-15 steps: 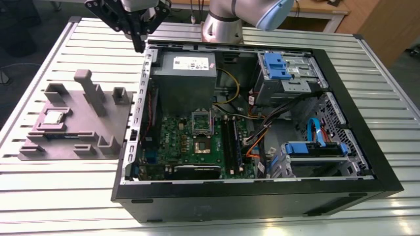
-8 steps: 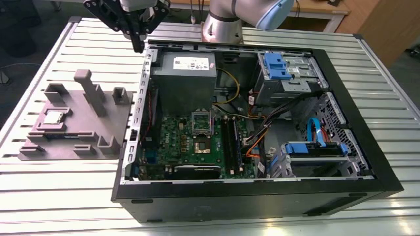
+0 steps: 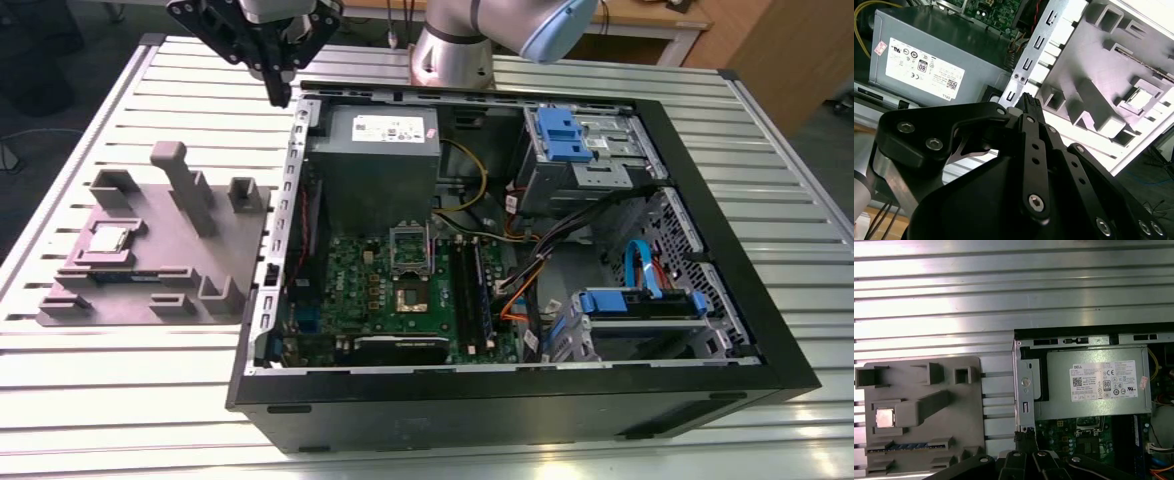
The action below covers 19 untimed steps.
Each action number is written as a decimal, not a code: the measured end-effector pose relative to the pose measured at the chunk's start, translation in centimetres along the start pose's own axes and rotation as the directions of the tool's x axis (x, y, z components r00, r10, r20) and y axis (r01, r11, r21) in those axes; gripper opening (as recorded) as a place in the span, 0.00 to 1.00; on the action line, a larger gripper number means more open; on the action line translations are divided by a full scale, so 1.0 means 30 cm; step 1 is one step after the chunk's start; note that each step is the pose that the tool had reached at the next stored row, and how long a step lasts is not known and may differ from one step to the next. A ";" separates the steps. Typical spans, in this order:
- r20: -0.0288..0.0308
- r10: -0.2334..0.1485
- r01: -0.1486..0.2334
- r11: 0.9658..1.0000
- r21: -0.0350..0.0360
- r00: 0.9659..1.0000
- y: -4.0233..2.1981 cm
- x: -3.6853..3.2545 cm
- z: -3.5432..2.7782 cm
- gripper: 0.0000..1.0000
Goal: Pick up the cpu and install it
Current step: 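Reach for the cpu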
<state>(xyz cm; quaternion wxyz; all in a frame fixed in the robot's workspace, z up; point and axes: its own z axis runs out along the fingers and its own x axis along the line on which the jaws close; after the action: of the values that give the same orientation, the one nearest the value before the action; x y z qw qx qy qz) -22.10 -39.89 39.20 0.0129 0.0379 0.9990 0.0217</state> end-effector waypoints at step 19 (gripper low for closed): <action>0.000 0.000 0.000 1.000 0.000 1.000 -0.001 0.018 -0.001 0.10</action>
<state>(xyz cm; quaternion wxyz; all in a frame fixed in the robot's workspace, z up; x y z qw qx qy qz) -22.65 -39.89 39.20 0.0129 0.0379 0.9990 0.0217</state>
